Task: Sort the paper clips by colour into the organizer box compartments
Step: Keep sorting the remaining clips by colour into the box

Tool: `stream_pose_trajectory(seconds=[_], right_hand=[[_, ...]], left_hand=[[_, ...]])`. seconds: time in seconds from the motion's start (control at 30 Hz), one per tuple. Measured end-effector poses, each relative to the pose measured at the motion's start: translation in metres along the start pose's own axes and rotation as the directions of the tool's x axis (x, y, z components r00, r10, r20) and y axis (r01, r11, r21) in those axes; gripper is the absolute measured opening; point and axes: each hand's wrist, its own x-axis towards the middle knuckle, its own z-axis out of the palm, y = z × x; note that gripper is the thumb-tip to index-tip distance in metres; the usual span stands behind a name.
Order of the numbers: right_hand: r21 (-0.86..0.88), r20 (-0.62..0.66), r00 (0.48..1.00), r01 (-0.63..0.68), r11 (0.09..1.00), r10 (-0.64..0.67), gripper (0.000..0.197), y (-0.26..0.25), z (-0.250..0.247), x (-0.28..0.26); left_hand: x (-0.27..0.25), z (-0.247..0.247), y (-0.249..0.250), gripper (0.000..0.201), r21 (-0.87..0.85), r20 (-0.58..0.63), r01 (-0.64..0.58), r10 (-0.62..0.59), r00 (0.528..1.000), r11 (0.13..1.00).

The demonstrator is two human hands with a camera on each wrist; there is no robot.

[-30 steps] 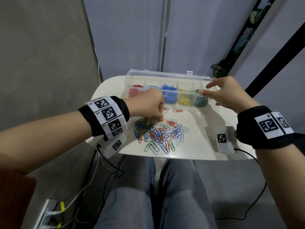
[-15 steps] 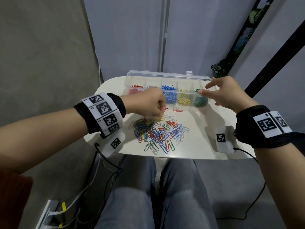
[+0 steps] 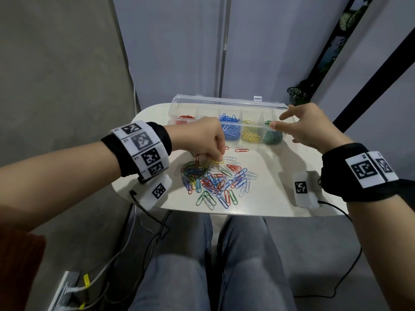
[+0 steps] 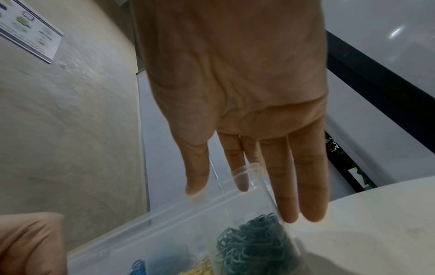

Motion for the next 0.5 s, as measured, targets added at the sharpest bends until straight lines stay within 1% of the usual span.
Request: stream_pose_trajectory(seconds=[0.07, 0.13, 0.3, 0.43, 0.5], right_hand=[[0.005, 0.005, 1.0, -0.002, 1.0, 0.002, 0.043, 0.0005, 0.0, 0.0001], [0.006, 0.007, 1.0, -0.003, 1.0, 0.003, 0.043, 0.0006, 0.0003, 0.0006], [0.005, 0.006, 1.0, -0.01, 1.0, 0.01, 0.043, 0.0008, 0.0003, 0.0012], [0.0, 0.007, 1.0, -0.007, 1.0, 0.008, 0.04, 0.0005, 0.0001, 0.001], [-0.004, 0.008, 1.0, -0.006, 1.0, 0.006, 0.039, -0.0002, 0.0, 0.0006]], left_hand=[[0.0013, 0.0074, 0.0035, 0.014, 0.136, 0.006, -0.036, 0.035, 0.999, 0.99], [0.0031, 0.011, 0.0057, 0.013, 0.226, 0.012, -0.046, 0.045, 0.999, 0.973], [0.0072, 0.0108, 0.0073, 0.012, 0.279, 0.101, -0.055, 0.028, 0.994, 0.959], [0.0101, 0.0088, 0.0083, 0.01, 0.314, 0.156, -0.095, 0.047, 0.987, 0.945], [0.0106, 0.0073, 0.0082, 0.013, 0.327, 0.184, -0.111, 0.052, 0.981, 0.938]])
